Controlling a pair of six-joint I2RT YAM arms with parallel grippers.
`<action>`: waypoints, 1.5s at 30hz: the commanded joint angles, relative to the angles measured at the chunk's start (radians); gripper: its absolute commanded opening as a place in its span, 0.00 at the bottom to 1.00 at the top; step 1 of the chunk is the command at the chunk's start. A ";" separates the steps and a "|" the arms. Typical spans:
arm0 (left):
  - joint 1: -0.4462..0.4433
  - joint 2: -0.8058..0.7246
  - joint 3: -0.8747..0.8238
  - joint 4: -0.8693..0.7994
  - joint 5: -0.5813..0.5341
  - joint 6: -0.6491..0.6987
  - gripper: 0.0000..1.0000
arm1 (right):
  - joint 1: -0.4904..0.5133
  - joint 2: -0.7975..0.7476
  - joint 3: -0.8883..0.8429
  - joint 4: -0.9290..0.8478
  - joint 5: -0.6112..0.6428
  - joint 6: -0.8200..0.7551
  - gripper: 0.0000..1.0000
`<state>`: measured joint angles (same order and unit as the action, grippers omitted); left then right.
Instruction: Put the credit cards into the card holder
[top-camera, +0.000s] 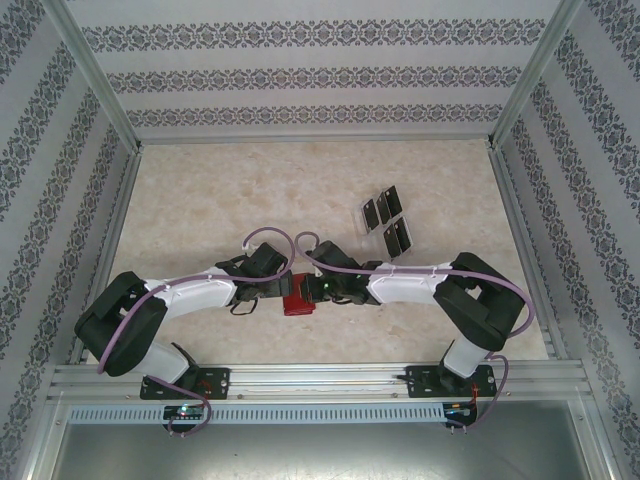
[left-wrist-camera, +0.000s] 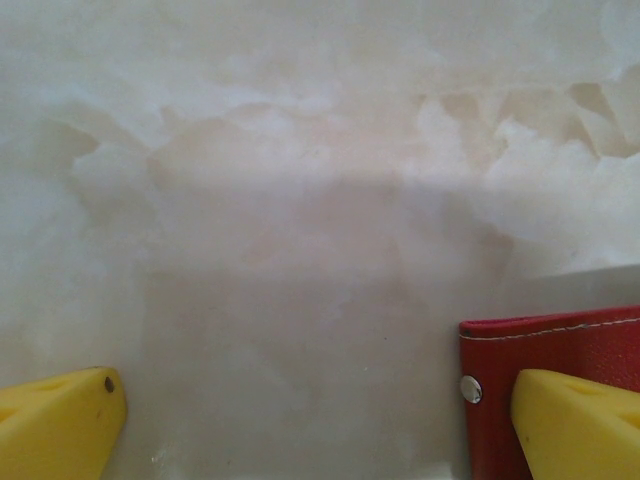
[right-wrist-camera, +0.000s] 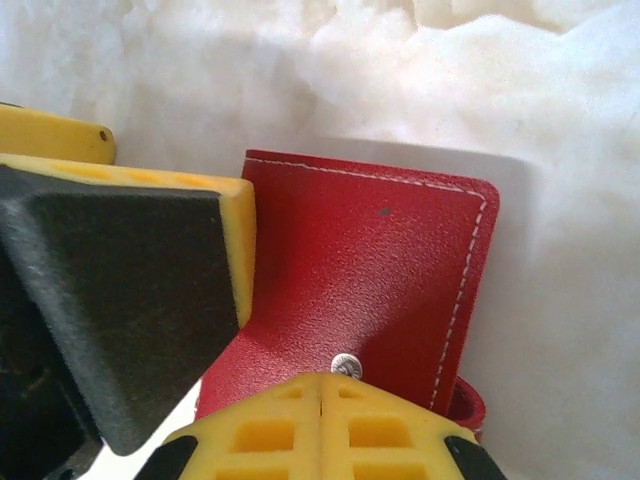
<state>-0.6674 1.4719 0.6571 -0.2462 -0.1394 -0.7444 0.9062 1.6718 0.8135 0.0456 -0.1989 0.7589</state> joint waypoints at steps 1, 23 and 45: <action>-0.001 0.041 -0.023 0.028 0.057 -0.003 1.00 | 0.007 -0.048 0.032 -0.058 0.019 -0.018 0.13; 0.008 -0.046 0.003 -0.011 0.006 -0.054 1.00 | 0.025 -0.035 0.300 -0.639 0.099 -0.135 0.42; 0.144 -0.221 -0.091 -0.079 -0.039 -0.104 1.00 | 0.078 0.202 0.519 -0.760 0.179 -0.192 0.35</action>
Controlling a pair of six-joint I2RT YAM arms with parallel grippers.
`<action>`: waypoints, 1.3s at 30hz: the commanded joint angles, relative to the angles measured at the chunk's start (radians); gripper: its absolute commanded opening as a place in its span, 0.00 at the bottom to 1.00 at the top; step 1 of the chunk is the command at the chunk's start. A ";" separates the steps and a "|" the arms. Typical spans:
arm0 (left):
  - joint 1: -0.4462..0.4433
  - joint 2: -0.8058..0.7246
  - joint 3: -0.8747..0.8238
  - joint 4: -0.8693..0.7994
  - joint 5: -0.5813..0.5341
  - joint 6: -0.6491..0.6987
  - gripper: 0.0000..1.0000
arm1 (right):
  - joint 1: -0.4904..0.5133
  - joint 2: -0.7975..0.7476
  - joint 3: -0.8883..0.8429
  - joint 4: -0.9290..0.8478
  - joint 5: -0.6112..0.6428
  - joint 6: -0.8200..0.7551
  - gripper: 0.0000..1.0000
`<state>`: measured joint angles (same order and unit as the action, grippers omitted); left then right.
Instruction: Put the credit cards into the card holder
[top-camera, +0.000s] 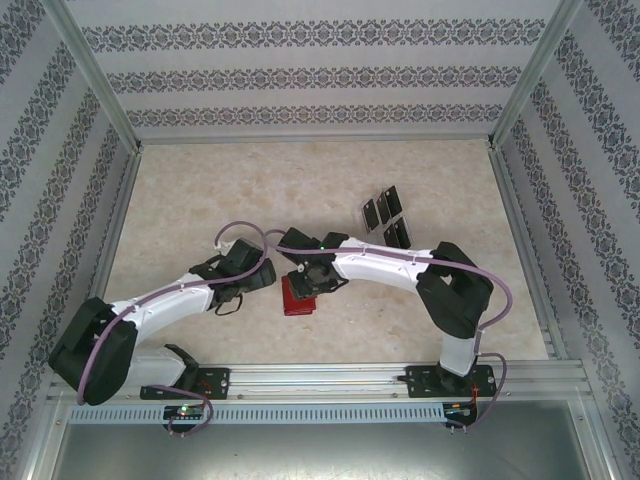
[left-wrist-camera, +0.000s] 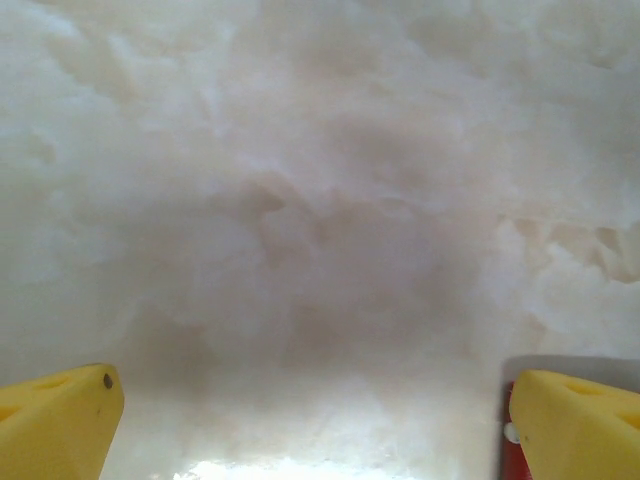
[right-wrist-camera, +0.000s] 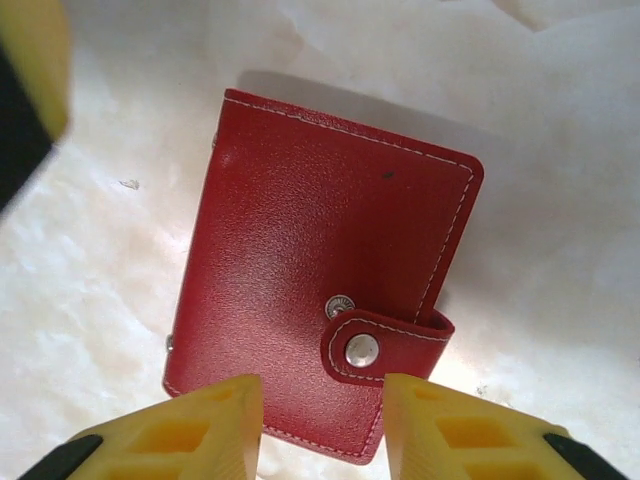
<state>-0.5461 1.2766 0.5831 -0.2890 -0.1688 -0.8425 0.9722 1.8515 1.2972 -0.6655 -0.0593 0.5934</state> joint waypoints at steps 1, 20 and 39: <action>0.030 -0.032 -0.023 -0.035 -0.006 -0.004 1.00 | 0.014 0.030 0.041 -0.052 0.042 -0.029 0.35; 0.050 -0.027 -0.038 0.000 0.020 0.016 1.00 | 0.016 0.081 0.077 -0.082 0.080 -0.062 0.28; 0.050 -0.024 -0.039 0.012 0.034 0.025 1.00 | 0.015 0.080 0.083 -0.078 0.085 -0.064 0.19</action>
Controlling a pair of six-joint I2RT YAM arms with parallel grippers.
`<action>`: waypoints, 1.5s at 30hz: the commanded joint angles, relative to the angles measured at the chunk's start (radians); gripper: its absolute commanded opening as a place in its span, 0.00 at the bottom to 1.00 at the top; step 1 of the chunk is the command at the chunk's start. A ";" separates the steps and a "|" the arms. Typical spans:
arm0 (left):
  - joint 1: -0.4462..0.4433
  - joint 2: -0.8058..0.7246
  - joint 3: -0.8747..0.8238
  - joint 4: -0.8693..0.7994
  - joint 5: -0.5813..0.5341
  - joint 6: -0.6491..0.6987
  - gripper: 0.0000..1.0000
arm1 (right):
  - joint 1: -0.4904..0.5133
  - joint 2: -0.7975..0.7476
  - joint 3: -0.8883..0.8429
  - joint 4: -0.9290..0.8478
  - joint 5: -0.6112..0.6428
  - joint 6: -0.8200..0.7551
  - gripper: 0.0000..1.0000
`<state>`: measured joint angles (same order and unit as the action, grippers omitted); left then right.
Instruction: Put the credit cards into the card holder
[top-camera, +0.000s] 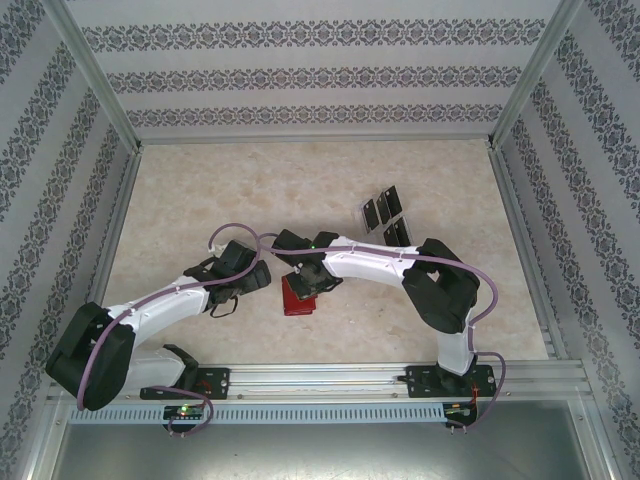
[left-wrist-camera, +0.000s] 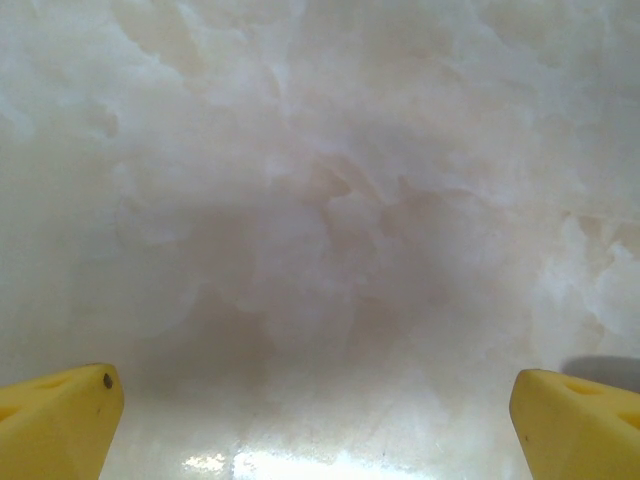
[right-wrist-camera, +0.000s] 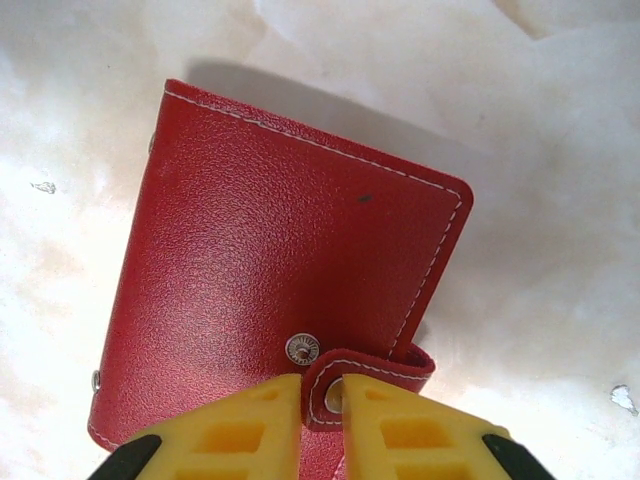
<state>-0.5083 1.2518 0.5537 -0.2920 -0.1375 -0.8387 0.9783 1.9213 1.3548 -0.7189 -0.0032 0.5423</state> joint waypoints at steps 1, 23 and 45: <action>0.012 0.001 -0.011 0.016 0.003 0.022 1.00 | 0.009 0.010 0.027 -0.028 0.029 -0.013 0.17; 0.009 0.112 0.028 0.109 0.189 0.140 1.00 | -0.053 -0.075 -0.049 0.128 -0.142 0.055 0.00; -0.008 0.191 0.001 0.215 0.250 0.128 1.00 | -0.054 -0.010 -0.071 0.186 -0.188 0.062 0.00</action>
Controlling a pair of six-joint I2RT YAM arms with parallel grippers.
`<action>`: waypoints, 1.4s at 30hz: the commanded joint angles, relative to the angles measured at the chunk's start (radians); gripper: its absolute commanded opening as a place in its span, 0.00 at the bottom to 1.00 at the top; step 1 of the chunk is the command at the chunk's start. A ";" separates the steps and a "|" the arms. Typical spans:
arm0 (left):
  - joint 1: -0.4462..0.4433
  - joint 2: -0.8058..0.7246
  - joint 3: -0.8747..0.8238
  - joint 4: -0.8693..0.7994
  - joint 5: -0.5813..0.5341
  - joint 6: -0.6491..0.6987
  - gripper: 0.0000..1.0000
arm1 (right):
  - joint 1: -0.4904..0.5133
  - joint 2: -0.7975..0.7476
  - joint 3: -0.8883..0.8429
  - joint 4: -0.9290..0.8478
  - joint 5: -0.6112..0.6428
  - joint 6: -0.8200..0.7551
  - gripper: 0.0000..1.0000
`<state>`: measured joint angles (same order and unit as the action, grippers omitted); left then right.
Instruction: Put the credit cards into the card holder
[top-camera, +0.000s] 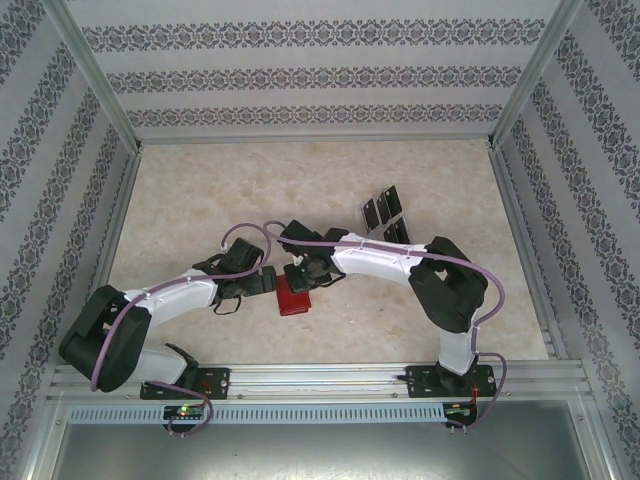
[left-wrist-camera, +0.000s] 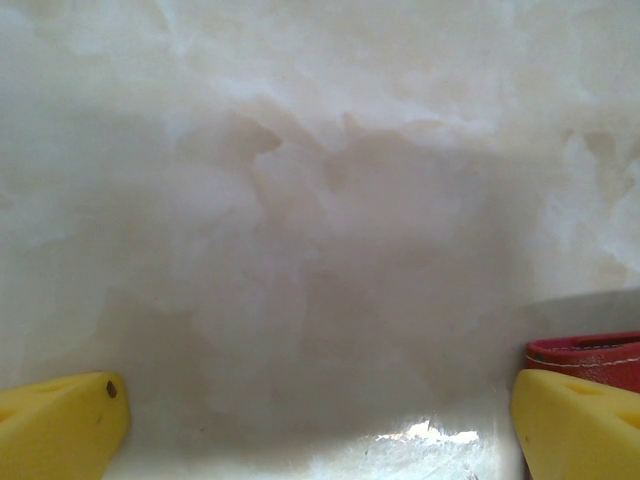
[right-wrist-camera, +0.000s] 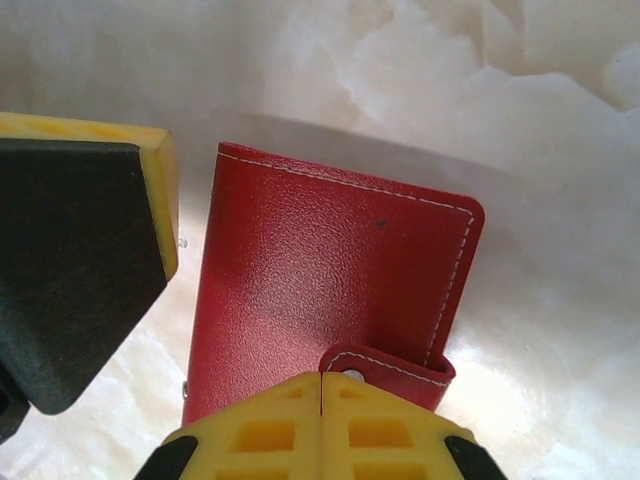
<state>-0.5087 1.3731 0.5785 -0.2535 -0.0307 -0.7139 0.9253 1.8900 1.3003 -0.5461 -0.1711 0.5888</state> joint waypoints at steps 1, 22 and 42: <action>-0.009 0.072 -0.025 0.179 0.143 0.003 1.00 | 0.000 0.024 -0.018 0.015 -0.022 0.018 0.00; -0.014 0.075 -0.028 0.179 0.138 -0.001 1.00 | 0.000 0.079 -0.064 0.041 -0.030 0.026 0.00; -0.014 0.059 -0.022 0.155 0.128 0.003 1.00 | -0.072 0.117 -0.292 0.233 -0.068 0.090 0.00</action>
<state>-0.5095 1.3792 0.5785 -0.2523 -0.0341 -0.7143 0.8608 1.8851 1.1072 -0.2466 -0.3416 0.6582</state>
